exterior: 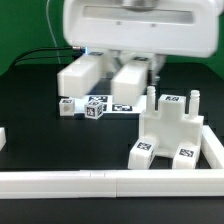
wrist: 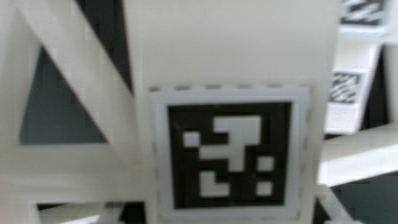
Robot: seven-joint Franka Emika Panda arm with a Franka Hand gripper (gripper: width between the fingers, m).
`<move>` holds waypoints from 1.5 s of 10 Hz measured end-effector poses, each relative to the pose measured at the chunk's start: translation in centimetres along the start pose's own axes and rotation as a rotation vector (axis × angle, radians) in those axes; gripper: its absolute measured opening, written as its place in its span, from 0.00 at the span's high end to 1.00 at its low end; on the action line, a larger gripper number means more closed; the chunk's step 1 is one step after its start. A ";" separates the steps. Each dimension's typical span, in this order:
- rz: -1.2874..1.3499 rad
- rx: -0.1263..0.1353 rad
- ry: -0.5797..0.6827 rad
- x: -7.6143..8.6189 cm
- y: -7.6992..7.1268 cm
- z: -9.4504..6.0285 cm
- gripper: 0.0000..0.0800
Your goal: Assemble chair
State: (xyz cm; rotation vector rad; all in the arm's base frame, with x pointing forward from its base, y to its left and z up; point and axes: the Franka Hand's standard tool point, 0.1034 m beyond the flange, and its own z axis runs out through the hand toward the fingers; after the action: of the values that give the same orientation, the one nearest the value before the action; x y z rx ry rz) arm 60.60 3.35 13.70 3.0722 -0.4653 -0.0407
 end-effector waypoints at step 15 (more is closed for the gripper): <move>0.074 0.037 0.067 -4.4 -6.9 1.8 0.64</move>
Offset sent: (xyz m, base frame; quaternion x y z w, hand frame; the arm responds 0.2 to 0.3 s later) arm 0.0000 0.0000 0.0000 0.0000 0.0000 0.0000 1.0000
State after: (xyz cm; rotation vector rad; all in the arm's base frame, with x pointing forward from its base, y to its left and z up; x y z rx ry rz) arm 58.33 11.17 11.69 3.0774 -0.5816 0.0733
